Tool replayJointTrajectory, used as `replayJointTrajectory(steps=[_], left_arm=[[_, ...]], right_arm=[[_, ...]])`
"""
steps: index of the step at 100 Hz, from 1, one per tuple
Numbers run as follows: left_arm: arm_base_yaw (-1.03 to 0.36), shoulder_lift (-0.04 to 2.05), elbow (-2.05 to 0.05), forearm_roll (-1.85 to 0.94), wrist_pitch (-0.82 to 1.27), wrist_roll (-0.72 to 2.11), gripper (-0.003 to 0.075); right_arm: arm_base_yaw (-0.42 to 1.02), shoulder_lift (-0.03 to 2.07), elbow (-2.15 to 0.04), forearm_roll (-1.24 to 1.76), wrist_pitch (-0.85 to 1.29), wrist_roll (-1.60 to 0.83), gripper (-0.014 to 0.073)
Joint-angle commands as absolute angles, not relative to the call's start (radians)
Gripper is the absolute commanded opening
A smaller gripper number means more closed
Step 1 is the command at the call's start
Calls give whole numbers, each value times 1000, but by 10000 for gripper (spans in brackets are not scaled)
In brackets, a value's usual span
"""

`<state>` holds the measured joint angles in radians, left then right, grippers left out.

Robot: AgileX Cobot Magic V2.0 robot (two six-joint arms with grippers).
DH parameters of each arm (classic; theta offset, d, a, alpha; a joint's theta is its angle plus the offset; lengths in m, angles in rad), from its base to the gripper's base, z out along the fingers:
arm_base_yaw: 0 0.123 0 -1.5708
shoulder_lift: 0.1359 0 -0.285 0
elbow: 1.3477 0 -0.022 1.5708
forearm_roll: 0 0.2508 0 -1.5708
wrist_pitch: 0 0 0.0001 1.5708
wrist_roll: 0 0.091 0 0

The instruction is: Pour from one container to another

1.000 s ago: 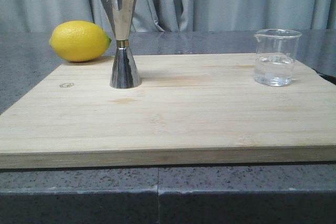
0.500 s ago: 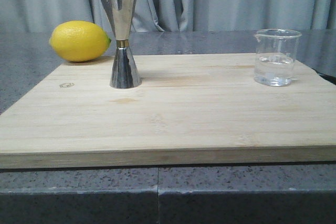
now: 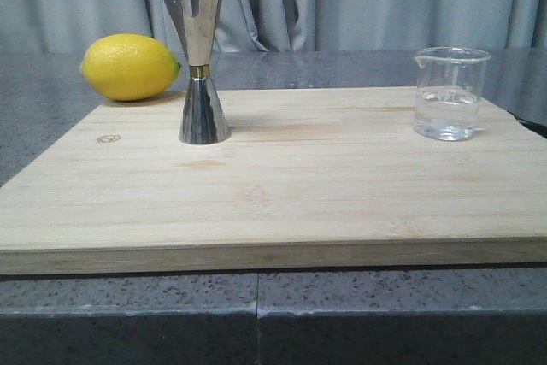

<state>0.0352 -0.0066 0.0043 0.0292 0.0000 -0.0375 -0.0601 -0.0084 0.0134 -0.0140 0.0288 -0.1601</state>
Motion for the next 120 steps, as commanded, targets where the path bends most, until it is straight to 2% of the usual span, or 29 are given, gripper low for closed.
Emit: replayJointTrajectory(steps=[1, 51, 90, 120], left_arm=[[35, -28, 32, 28, -85, -39, -19], [35, -28, 32, 28, -113, -39, -19], [35, -28, 32, 26, -256, -39, -19], [35, -28, 21, -129, -263, -87, -19]], right_arm=[[-64, -28, 21, -22, -45, -161, -50], [-64, -28, 21, -22, -57, -161, -50], [-64, -28, 21, -7, -89, -161, -50], [-64, -28, -2, 124, -98, -159, -50]])
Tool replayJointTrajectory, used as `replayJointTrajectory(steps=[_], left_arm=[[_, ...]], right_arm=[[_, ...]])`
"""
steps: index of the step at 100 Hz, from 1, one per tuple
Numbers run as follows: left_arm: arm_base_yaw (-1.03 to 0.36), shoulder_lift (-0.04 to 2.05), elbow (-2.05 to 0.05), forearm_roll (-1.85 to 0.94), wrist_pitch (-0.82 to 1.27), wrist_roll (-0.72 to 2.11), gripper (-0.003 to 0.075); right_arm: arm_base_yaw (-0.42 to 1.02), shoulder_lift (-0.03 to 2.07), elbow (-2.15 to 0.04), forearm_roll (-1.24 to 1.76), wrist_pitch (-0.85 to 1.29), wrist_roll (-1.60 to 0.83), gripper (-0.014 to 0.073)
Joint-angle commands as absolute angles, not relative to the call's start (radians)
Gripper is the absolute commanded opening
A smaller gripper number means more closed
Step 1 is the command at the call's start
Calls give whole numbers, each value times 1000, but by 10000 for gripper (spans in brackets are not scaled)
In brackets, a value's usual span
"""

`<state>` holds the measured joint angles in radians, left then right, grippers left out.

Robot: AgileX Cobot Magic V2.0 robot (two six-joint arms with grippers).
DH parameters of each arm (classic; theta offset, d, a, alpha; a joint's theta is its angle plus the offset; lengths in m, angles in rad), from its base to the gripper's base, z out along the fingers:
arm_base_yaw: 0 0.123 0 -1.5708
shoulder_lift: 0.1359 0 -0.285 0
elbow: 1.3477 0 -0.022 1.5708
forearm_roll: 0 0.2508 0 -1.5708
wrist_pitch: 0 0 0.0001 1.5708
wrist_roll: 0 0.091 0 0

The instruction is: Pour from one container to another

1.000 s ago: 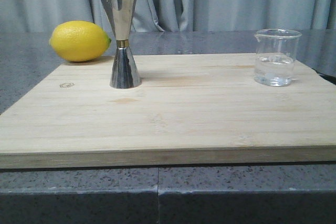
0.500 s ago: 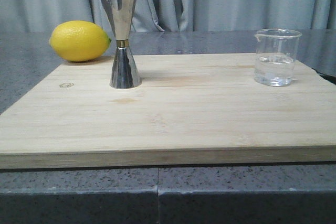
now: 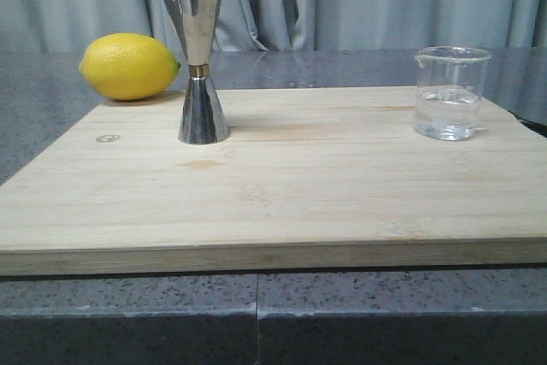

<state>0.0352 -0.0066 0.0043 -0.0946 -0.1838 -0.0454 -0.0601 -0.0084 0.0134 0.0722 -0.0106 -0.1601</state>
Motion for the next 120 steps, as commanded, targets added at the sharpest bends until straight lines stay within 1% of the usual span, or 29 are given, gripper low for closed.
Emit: replayJointTrajectory(steps=[1, 7, 13, 25, 45, 62, 75, 84, 95, 106, 120], left_arm=[[35, -28, 19, -129, -263, -101, -19], [35, -28, -2, -129, -240, -144, -19], [22, -13, -60, -129, -153, -155, -19], [-11, 54, -189, -129, -7, -155, -19], [-131, 313, -443, -119, 90, -127, -18], [-305, 560, -686, -115, 287, 135, -18], [-428, 692, -783, -115, 282, 247, -18], [-501, 765, -828, -116, 269, 248, -18], [-574, 831, -836, -131, 266, 280, -16], [-607, 878, -836, -200, 270, 340, -1], [-607, 901, -836, -235, 241, 379, -1]], right_arm=[[-64, -28, -4, 132, -99, -159, -50], [-64, -28, -34, 171, -75, -154, -50], [-64, -17, -74, 234, -33, -142, -50], [-64, 42, -184, 236, 94, -142, -50], [-64, 233, -400, 236, 175, -142, -50], [-64, 437, -633, 236, 367, -221, -50], [-64, 547, -746, 236, 415, -273, -50], [-64, 602, -773, 236, 404, -283, -50], [-64, 656, -782, 236, 404, -293, -50], [-62, 700, -782, 236, 438, -312, -50], [-61, 735, -782, 236, 469, -316, -50]])
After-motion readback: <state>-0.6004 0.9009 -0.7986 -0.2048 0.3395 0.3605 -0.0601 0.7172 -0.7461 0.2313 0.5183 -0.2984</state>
